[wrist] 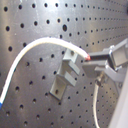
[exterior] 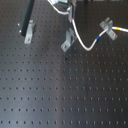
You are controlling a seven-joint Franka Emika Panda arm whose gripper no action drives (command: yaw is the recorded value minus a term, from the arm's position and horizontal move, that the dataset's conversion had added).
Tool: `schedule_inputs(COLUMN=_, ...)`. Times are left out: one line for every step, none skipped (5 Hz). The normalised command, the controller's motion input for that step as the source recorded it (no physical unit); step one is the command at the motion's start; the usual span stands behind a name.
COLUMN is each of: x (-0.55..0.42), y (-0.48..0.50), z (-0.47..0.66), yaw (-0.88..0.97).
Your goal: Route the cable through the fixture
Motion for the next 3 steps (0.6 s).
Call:
schedule_inputs(x=-0.329, y=-0.197, z=0.34, yaw=-0.19)
schedule_inputs(x=-0.043, y=-0.028, z=0.0, yaw=0.0)
schedule_inputs(x=-0.422, y=-0.271, z=0.25, yaw=-0.11)
